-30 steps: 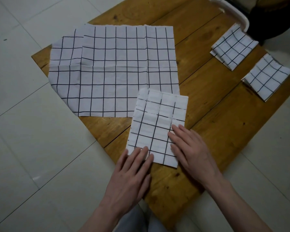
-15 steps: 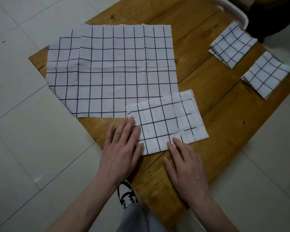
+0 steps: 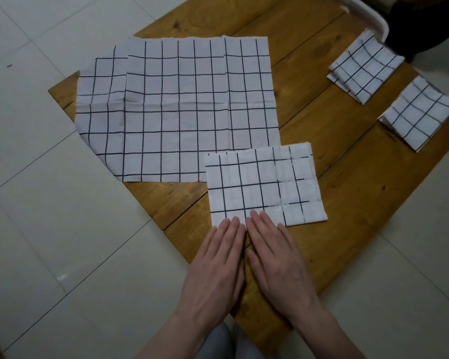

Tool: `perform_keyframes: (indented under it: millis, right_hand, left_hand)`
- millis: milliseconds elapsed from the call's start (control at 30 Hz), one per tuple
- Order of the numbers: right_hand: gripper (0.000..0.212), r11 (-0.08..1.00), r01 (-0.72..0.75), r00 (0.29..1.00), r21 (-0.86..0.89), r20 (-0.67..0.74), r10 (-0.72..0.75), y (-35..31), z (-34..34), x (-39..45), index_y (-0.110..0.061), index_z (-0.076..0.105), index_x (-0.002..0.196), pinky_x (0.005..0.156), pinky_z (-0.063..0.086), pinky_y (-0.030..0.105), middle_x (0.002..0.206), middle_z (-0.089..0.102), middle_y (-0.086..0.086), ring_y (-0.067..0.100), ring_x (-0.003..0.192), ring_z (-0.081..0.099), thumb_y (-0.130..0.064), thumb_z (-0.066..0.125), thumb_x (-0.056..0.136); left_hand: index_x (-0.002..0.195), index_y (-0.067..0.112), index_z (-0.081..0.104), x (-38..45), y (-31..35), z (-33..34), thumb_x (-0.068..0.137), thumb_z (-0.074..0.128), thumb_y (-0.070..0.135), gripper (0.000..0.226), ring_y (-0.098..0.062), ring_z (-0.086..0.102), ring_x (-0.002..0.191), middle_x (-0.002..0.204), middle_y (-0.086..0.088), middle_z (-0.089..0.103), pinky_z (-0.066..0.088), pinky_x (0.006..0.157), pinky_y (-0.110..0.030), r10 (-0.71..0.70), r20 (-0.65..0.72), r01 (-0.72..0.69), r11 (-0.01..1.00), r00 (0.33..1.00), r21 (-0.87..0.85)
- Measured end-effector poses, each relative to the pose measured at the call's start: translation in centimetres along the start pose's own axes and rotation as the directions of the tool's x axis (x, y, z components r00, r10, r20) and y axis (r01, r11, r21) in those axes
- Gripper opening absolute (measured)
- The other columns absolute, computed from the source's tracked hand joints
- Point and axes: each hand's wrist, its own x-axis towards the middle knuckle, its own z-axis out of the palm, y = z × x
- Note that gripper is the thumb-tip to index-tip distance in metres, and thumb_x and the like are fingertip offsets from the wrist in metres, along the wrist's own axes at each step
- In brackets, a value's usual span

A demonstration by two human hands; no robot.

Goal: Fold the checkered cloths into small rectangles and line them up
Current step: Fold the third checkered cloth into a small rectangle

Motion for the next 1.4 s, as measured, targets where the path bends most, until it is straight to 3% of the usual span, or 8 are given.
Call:
perform_keyframes:
  millis: [167, 567, 767, 1100, 1400]
  right_hand:
    - [0.073, 0.998, 0.06, 0.992, -0.006, 0.115, -0.059, 0.8, 0.7, -0.1, -0.013, 0.024, 0.165, 0.127, 0.02, 0.045, 0.174, 0.019, 0.002, 0.015, 0.161, 0.014, -0.061, 0.026, 0.11]
    - [0.081, 0.988, 0.096, 0.968, -0.124, 0.241, -0.064, 2.2, -0.1, -0.2, -0.018, 0.01, 0.168, 0.125, 0.017, 0.05, 0.177, 0.006, -0.001, 0.014, 0.162, 0.005, -0.069, 0.026, 0.107]
    - [0.08, 0.988, 0.061, 0.972, -0.141, 0.234, -0.027, 4.2, -0.9, -0.9, -0.018, 0.012, 0.168, 0.126, 0.015, 0.05, 0.177, 0.007, -0.001, 0.015, 0.162, 0.007, -0.068, 0.024, 0.106]
    - [0.08, 0.984, -0.005, 0.979, -0.175, 0.202, 0.041, 6.9, -1.7, -2.1, -0.018, 0.01, 0.168, 0.128, 0.011, 0.049, 0.177, 0.006, -0.001, 0.016, 0.162, 0.007, -0.068, 0.02, 0.107]
    - [0.076, 0.979, -0.18, 0.977, -0.099, 0.1, 0.19, 9.1, -2.4, -3.2, -0.016, 0.012, 0.168, 0.13, 0.005, 0.045, 0.176, 0.008, 0.0, 0.016, 0.162, 0.007, -0.063, 0.017, 0.108]
  left_hand:
    - [0.164, 0.005, 0.023, -0.2, 0.5, 1.0, 0.103, 0.043, 0.034, 0.071, -0.026, 0.015, 0.161, 0.174, -0.012, 0.017, 0.019, 0.127, -0.044, -0.045, 0.039, 0.046, 0.999, 0.998, -0.027]
    - [0.167, 0.009, 0.015, -1.1, -0.5, 1.2, 0.108, 0.034, 0.051, 0.075, -0.024, 0.009, 0.163, 0.176, -0.01, 0.01, 0.017, 0.127, -0.045, -0.092, 0.11, 0.09, 0.996, 0.99, 0.022]
    - [0.167, 0.012, 0.013, -1.3, -0.7, 1.6, 0.106, 0.042, 0.054, 0.08, -0.023, 0.006, 0.163, 0.176, -0.006, 0.008, 0.015, 0.128, -0.046, -0.119, 0.117, 0.117, 0.993, 0.986, 0.019]
    - [0.168, 0.017, 0.011, -1.3, -0.6, 1.8, 0.107, 0.038, 0.054, 0.076, -0.023, 0.004, 0.163, 0.176, -0.002, 0.008, 0.011, 0.129, -0.046, -0.151, 0.113, 0.153, 0.988, 0.982, -0.005]
    - [0.168, 0.016, 0.011, -1.3, -0.5, 1.6, 0.108, 0.035, 0.053, 0.075, -0.024, 0.004, 0.163, 0.176, -0.003, 0.008, 0.012, 0.129, -0.047, -0.147, 0.102, 0.149, 0.989, 0.984, -0.014]
